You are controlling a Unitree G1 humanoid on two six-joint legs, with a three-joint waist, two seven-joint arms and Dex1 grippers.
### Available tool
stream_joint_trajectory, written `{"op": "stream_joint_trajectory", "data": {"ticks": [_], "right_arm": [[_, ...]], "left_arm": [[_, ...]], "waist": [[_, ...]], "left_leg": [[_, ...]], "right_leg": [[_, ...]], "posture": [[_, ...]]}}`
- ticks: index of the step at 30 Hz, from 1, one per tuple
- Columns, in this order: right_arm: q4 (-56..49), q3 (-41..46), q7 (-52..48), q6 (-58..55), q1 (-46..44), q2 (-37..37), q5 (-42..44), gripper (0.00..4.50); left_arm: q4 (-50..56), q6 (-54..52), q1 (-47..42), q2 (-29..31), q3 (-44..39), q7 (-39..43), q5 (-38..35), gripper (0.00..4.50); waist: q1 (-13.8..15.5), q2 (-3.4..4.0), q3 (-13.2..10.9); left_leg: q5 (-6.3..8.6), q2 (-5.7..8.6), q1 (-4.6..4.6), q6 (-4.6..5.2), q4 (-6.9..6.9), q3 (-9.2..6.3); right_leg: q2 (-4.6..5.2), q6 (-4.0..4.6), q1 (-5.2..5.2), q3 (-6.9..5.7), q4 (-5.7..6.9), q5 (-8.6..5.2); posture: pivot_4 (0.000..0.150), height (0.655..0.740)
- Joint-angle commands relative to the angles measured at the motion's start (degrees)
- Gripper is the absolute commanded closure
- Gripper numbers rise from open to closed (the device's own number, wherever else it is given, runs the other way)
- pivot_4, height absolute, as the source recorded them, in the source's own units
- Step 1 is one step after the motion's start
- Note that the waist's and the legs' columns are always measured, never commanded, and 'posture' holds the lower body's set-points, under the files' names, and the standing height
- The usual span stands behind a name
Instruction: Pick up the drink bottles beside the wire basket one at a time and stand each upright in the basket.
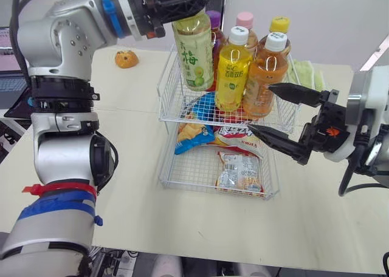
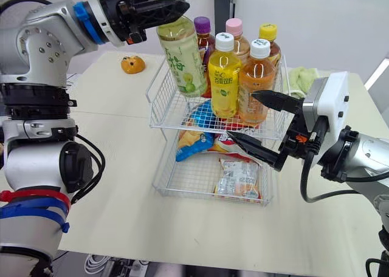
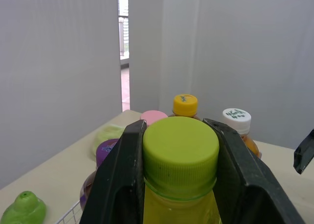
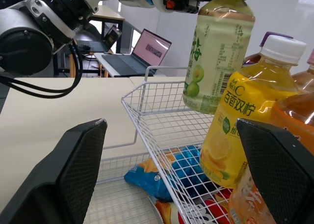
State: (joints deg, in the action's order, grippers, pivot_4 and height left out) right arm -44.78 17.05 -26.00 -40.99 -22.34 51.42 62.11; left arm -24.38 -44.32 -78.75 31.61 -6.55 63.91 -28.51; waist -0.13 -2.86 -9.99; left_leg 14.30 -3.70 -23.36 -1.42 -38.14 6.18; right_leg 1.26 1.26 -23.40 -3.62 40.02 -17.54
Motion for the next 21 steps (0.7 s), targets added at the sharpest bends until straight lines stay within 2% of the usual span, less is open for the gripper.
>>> {"op": "stream_joint_trajectory", "data": {"ticks": [1,13,15,17,21], "right_arm": [[-1.53,2.56,0.84,0.64,0.14,0.94,1.02,0.0],[-2.02,4.8,2.87,0.86,0.75,2.68,1.36,0.0],[-2.06,5.06,3.14,1.01,0.77,2.83,1.34,0.0],[-2.08,5.28,3.29,1.07,0.83,2.92,1.37,0.0],[-1.91,5.67,3.03,1.13,1.01,3.14,1.36,0.0]], "left_arm": [[3.5,2.56,0.37,-0.7,0.53,-0.27,-0.31,3.13],[2.09,9.11,4.17,-1.17,3.93,2.23,2.39,3.13],[1.78,9.02,4.33,-1.31,3.69,2.7,2.09,2.4],[1.27,8.84,4.16,-1.31,3.3,2.77,1.84,1.92],[0.5,8.5,3.02,-0.45,1.97,2.85,1.06,0.62]], "waist": [[0.02,0.0,0.0],[0.03,0.01,0.01],[0.03,0.01,0.01],[0.02,0.01,0.01],[0.01,0.02,0.01]], "left_leg": [[0.0,0.0,0.0,0.0,-0.01,0.0],[0.0,0.01,0.0,0.0,-0.02,0.01],[0.0,0.01,0.0,0.0,-0.02,0.01],[0.0,0.01,0.0,0.0,-0.02,0.01],[0.0,0.01,0.01,0.0,-0.02,0.01]], "right_leg": [[0.0,0.0,0.0,0.0,0.0,0.0],[0.0,0.01,0.0,0.02,0.01,0.0],[0.0,0.0,0.01,0.02,0.01,0.0],[0.0,0.0,0.01,0.02,0.01,0.0],[0.0,0.0,0.01,0.02,0.02,0.0]], "posture": [[0.15,0.74],[0.15,0.74],[0.15,0.74],[0.15,0.74],[0.15,0.74]]}}
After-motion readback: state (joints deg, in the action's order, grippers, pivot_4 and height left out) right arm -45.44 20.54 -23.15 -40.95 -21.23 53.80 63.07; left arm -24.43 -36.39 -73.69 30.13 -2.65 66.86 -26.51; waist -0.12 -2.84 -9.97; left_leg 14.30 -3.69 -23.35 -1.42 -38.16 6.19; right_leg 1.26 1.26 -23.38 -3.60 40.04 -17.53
